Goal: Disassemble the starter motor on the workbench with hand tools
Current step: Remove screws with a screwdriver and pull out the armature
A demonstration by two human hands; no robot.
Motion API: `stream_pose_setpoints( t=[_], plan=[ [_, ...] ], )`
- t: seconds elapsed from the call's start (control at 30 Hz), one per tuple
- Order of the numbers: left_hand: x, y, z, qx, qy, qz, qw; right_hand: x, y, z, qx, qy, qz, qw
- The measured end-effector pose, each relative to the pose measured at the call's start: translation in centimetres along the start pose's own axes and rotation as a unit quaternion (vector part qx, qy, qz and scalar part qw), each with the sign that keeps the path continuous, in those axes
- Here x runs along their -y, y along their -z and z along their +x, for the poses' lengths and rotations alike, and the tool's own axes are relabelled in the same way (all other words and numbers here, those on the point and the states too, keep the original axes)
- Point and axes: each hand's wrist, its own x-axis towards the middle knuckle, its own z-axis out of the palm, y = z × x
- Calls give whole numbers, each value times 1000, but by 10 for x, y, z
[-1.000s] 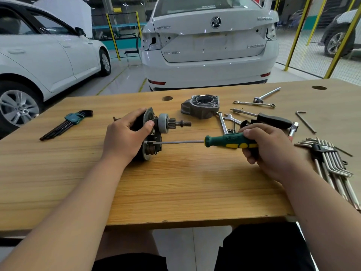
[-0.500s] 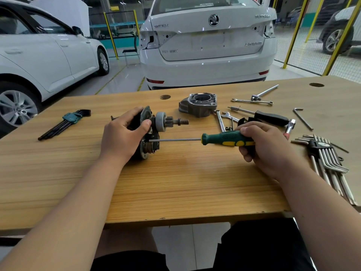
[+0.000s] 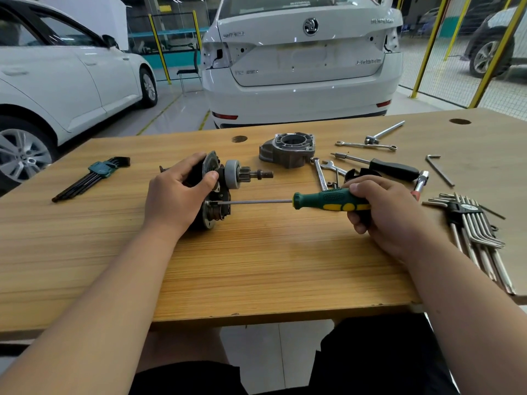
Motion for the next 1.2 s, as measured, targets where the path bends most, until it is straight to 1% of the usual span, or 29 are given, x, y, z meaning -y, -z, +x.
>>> stream_pose_setpoints(
  t=[0.43,0.5,0.63,0.73,0.83,0.9,1.03,1.2],
  plan=[
    [1,0,0,1,2,-5,1000,-1,0,2,2,-24,12,1000],
    [0,0,0,-2,3,-4,1000,0,0,4,8,-51,24,998],
    [-2,-1,-1,-8,-2,0,1000,7,0,15,4,-152,23,988],
    [-2,-1,-2,-13,-8,4,1000,13,0,23,14,-210,-18,978],
    [-3,-1,-2,-13,-6,10,1000,19,4,28,41,-236,-88,967],
    [-4,-1,-2,-12,-7,10,1000,22,8,29,63,-247,-112,960],
    [-4,0,-3,-14,-11,12,1000,22,12,31,96,-239,-106,960],
    [-5,-1,-1,-12,0,8,1000,10,14,28,93,-149,-110,978]
  ],
)
